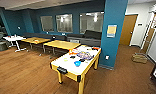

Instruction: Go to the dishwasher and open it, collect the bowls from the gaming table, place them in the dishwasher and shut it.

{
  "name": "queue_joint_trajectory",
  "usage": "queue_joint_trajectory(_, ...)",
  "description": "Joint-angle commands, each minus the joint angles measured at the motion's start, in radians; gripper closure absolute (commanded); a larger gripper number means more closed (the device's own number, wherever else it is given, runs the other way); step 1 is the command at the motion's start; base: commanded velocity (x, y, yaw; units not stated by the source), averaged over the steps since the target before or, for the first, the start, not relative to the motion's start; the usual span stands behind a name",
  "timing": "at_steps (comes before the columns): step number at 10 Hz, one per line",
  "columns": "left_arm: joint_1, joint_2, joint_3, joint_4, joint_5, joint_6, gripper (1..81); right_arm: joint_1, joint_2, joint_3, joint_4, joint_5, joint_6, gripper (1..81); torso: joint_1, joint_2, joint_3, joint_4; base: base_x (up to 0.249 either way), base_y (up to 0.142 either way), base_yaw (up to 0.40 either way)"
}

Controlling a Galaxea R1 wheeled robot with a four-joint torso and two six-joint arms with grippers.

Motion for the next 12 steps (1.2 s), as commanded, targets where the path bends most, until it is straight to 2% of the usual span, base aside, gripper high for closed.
queue_joint_trajectory(1,-0.038,-0.007,0.001,0.002,0.046,0.001,1.0,0.039,0.0,0.006,-0.004,-0.049,-0.002,1.0,0.0,0.0,0.0,0.0,0.169,0.062,0.0)
queue_joint_trajectory(12,-0.038,-0.002,0.003,0.005,0.046,0.001,1.0,0.037,0.0,-0.008,-0.004,-0.046,-0.002,1.0,0.0,0.0,0.0,0.0,0.171,0.068,0.0)
